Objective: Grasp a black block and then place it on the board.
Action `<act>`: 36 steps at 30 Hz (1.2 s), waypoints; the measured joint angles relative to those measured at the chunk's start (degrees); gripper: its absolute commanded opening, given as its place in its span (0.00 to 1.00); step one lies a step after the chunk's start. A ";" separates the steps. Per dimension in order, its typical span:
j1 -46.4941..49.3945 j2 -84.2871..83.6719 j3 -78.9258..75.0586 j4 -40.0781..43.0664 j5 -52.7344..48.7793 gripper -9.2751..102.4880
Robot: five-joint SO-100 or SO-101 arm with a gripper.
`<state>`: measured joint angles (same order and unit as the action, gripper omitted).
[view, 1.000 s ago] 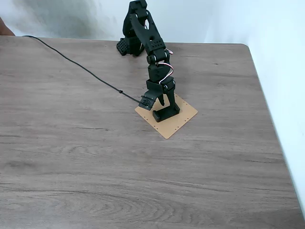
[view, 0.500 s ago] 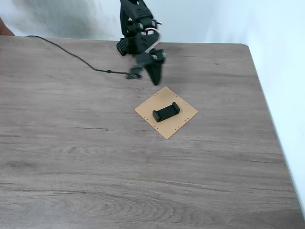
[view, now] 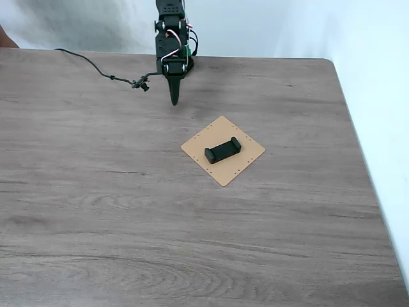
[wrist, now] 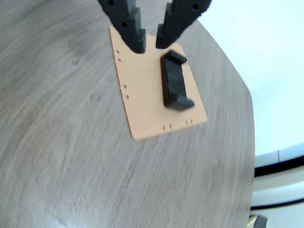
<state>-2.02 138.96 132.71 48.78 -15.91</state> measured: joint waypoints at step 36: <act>0.00 51.24 44.12 4.13 15.64 0.08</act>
<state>-2.02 190.20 176.84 52.91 -0.26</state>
